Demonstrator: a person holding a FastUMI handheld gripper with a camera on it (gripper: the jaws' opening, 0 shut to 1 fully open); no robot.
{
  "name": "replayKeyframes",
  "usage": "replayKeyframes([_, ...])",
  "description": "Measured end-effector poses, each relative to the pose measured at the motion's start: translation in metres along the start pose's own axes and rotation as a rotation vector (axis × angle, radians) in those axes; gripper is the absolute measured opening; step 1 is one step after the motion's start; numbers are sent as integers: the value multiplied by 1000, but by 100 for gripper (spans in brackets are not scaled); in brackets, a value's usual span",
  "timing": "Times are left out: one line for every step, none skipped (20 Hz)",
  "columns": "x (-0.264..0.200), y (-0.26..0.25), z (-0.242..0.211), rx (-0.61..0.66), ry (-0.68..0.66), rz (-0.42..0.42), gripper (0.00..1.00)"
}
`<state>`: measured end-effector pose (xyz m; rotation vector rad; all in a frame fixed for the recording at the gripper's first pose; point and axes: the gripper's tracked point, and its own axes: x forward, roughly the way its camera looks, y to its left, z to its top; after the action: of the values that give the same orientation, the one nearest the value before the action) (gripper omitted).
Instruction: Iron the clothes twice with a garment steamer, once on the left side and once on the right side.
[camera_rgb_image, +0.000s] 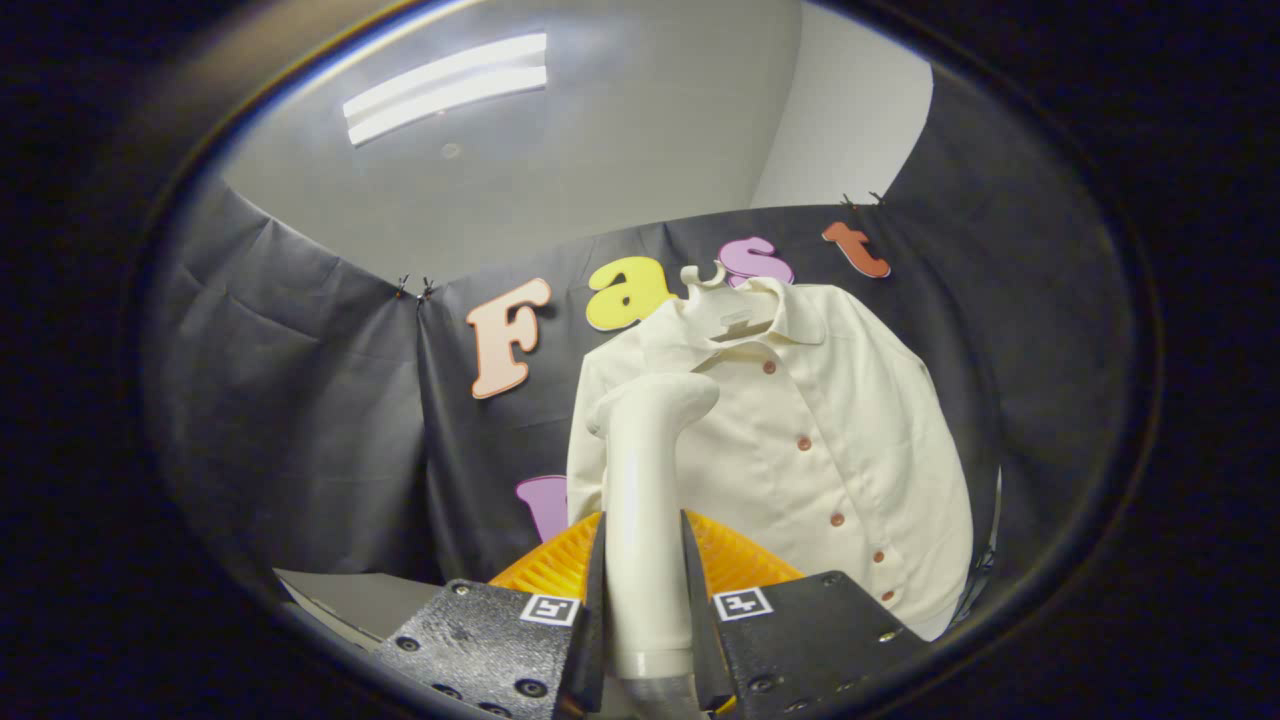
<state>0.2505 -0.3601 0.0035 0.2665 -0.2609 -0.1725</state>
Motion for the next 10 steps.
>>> replayKeyframes([7, -8, 0, 17, 2, -10, 34])
replayKeyframes([13, -15, 0, 28, 6, -19, 34])
replayKeyframes([20, -21, -1, 37, 2, -25, 34])
replayKeyframes([24, -26, -3, 46, 4, -27, 34])
replayKeyframes([28, -28, -7, 50, 12, -25, 34])
replayKeyframes([31, -30, -14, 52, 19, -22, 34])
replayKeyframes([32, -32, -20, 57, 29, -16, 34])
replayKeyframes([30, -34, -25, 61, 38, -13, 35])
replayKeyframes([29, -34, -29, 66, 47, -7, 34])
replayKeyframes([28, -34, -32, 72, 47, -3, 34])
